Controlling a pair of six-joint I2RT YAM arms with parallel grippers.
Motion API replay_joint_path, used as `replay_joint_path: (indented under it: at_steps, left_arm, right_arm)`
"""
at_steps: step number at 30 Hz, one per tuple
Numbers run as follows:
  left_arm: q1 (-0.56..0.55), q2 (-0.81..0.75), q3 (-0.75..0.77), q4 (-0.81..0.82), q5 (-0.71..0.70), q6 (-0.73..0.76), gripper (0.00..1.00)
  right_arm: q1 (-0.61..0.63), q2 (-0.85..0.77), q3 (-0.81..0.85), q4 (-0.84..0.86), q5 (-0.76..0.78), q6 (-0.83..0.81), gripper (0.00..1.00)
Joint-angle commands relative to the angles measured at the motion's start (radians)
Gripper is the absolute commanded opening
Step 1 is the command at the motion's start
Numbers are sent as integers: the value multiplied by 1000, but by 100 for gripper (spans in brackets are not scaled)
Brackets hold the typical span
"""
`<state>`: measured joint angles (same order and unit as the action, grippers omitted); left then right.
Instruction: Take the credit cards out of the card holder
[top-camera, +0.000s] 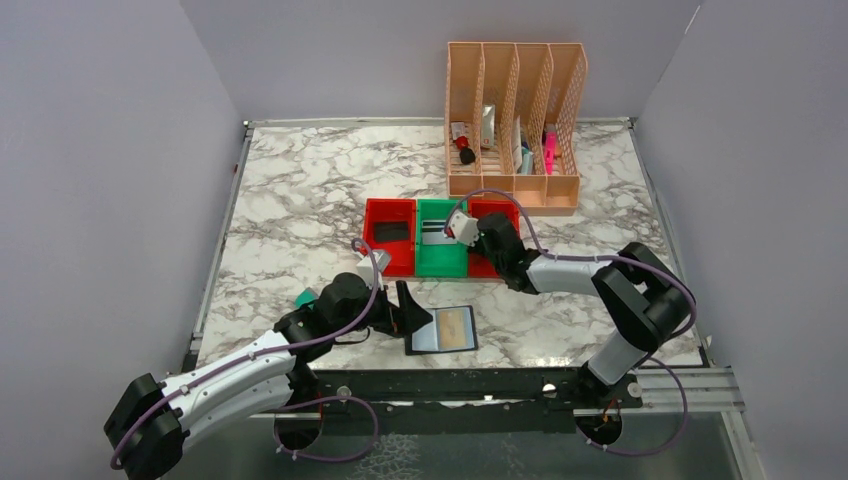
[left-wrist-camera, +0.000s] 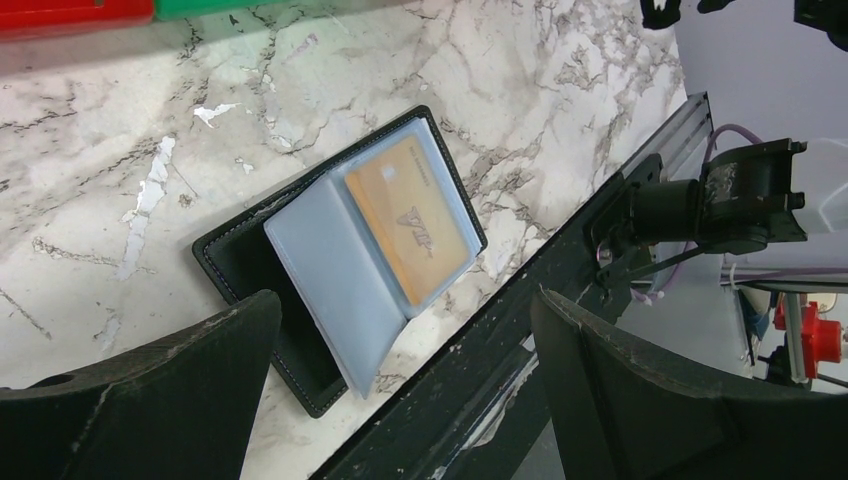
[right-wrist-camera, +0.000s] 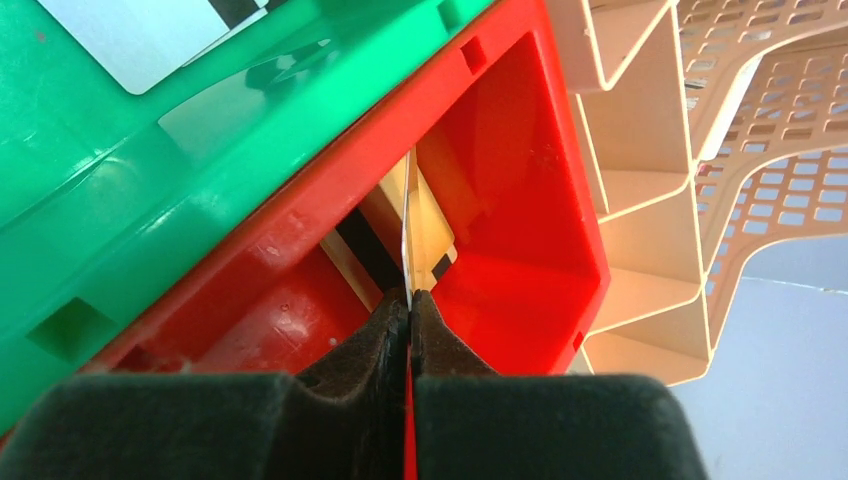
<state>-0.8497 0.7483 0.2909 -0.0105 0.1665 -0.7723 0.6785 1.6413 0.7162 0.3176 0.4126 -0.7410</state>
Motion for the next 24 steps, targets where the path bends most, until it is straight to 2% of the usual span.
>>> replay_joint_path:
  at_steps: [1, 3, 8, 12, 24]
  left_arm:
    - [4, 1, 34, -9, -18, 15, 99]
    - [4, 3, 33, -9, -17, 15, 99]
    - [4, 9, 33, -5, -17, 10, 99]
    - [4, 15, 34, -6, -15, 10, 99]
    - [4, 12, 31, -12, -12, 4, 99]
  right_arm:
    - [-8, 39, 3, 35, -15, -28, 8]
    - [-8, 53, 15, 21, -2, -20, 8]
    - [-8, 34, 17, -24, -51, 29, 25]
    - [-9, 15, 17, -29, -75, 66, 35]
    - [-16, -25, 31, 2, -49, 153, 39]
